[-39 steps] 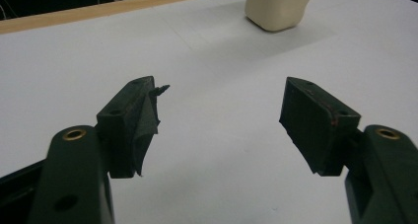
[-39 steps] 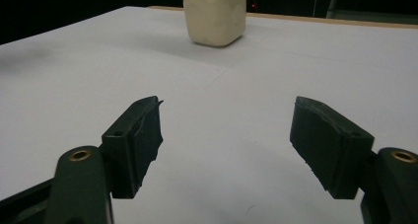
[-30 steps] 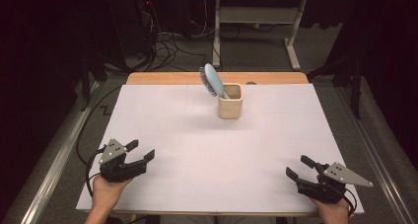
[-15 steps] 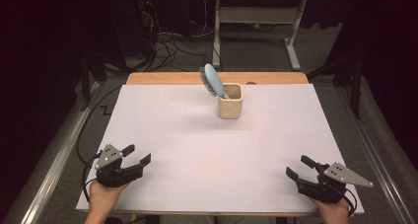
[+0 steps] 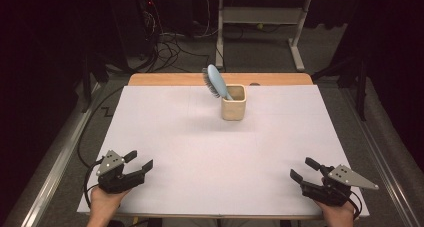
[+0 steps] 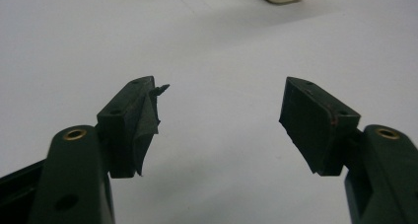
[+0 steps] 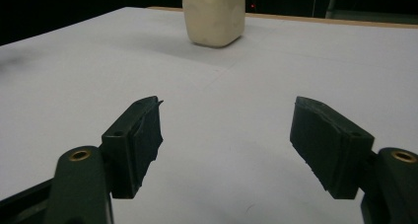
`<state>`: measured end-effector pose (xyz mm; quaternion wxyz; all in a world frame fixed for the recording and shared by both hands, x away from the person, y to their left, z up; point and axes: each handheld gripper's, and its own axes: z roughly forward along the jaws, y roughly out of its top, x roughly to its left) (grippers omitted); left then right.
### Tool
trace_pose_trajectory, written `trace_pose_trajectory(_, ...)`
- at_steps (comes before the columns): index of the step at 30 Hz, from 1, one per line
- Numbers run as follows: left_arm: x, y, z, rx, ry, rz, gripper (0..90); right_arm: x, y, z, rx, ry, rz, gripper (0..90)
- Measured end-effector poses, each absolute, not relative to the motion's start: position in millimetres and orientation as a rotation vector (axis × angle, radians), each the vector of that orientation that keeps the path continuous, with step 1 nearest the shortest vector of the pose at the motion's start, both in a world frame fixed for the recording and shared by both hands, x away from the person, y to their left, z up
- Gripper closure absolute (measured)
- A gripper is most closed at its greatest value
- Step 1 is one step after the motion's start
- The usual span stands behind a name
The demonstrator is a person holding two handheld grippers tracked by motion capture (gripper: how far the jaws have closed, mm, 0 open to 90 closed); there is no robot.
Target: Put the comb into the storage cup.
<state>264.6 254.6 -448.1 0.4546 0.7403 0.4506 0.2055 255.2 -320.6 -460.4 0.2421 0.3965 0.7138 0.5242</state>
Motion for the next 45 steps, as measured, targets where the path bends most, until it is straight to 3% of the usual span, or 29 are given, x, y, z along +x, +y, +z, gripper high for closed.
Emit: trace_pose_trajectory(45,253,269,-475,1.738,1.245,0.498,28.0,255,-321,-460,1.086,1.949,1.443,28.1)
